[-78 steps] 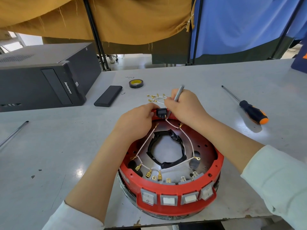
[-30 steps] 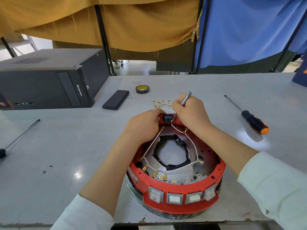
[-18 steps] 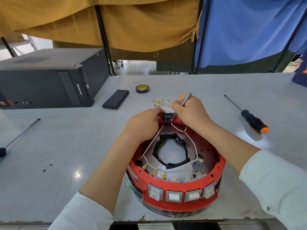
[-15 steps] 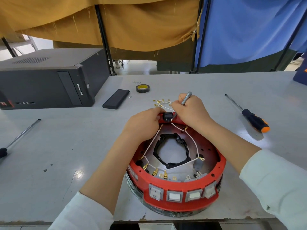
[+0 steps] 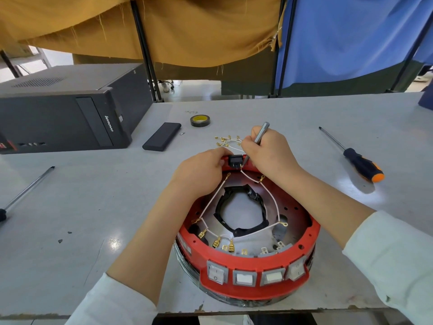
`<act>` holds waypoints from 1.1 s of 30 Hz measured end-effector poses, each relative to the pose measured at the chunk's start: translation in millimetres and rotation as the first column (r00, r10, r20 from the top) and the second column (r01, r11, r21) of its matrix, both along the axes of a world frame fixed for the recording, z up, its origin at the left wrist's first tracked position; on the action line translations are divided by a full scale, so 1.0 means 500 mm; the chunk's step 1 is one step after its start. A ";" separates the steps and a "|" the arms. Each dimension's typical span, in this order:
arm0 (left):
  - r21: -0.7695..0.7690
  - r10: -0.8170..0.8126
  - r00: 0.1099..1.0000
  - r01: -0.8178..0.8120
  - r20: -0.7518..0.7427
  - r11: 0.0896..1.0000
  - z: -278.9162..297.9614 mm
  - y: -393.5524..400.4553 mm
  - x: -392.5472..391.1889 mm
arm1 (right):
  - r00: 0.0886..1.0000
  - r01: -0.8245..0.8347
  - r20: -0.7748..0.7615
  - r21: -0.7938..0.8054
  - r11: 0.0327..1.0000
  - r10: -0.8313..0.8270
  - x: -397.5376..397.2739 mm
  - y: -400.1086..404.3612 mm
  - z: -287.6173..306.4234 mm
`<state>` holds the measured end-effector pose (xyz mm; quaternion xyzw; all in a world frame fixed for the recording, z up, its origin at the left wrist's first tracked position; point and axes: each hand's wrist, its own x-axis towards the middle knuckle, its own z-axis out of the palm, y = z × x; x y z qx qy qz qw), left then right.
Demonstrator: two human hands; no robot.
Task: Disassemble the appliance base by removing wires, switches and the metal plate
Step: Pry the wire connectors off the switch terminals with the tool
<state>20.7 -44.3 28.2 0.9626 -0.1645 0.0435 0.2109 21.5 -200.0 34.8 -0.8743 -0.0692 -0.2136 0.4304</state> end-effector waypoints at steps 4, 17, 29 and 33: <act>0.007 0.001 1.000 -0.001 0.002 1.000 0.001 0.000 -0.002 | 1.000 0.026 0.014 0.018 0.999 -0.027 0.002 0.000 0.001; 0.000 0.002 1.000 -0.002 0.004 1.000 0.002 0.000 -0.003 | 1.000 0.025 -0.005 0.012 1.000 -0.025 0.006 0.003 0.002; 0.005 0.009 1.000 -0.009 0.007 1.000 0.001 0.000 -0.001 | 0.999 0.014 -0.031 0.029 0.999 -0.013 0.009 -0.001 0.002; 0.005 0.012 1.000 -0.012 0.005 1.000 0.000 -0.001 -0.001 | 0.999 0.042 -0.002 0.018 0.999 -0.042 0.008 0.001 0.002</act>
